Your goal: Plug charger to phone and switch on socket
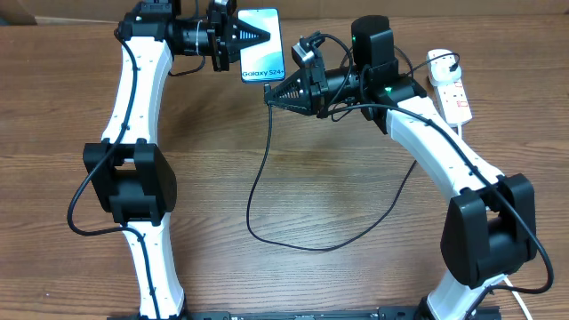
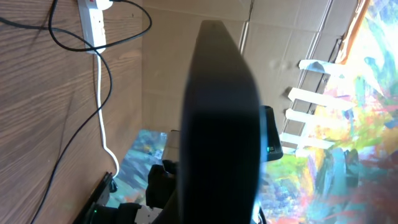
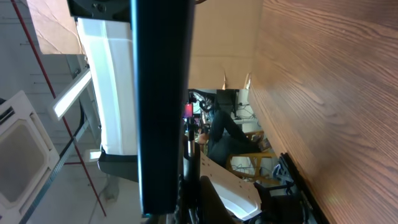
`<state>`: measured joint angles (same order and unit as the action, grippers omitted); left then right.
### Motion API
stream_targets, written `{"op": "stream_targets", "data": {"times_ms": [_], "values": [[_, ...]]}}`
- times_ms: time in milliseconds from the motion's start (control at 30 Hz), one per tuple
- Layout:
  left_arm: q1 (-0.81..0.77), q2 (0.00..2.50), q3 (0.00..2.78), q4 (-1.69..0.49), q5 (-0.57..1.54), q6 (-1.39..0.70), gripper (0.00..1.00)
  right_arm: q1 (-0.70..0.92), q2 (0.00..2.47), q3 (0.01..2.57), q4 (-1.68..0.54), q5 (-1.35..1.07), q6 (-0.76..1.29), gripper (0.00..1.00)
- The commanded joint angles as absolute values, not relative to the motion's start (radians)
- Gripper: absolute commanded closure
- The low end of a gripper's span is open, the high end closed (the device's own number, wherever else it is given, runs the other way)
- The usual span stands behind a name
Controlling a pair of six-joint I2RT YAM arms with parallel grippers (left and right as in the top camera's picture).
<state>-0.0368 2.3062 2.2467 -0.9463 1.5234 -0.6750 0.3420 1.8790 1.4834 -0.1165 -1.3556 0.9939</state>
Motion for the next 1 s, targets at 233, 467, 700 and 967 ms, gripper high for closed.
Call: {"op": "stream_targets", "data": {"times_ms": [233, 467, 700, 967], "values": [[-0.033, 2.292, 2.268, -0.937, 1.56, -0.639, 0.96, 0.348, 1.875, 1.492, -0.105, -1.359, 0.992, 0.96], [-0.033, 2.292, 2.268, -0.937, 1.561, -0.615, 0.96, 0.347, 1.875, 1.492, -0.08, -1.371, 0.997, 0.96], [-0.033, 2.292, 2.268, -0.937, 1.561, -0.612, 0.96, 0.347, 1.875, 1.492, -0.076, -1.382, 0.999, 0.96], [-0.033, 2.292, 2.268, -0.937, 1.56, -0.613, 0.96, 0.347, 1.875, 1.492, -0.075, -1.39, 0.999, 0.96]]}}
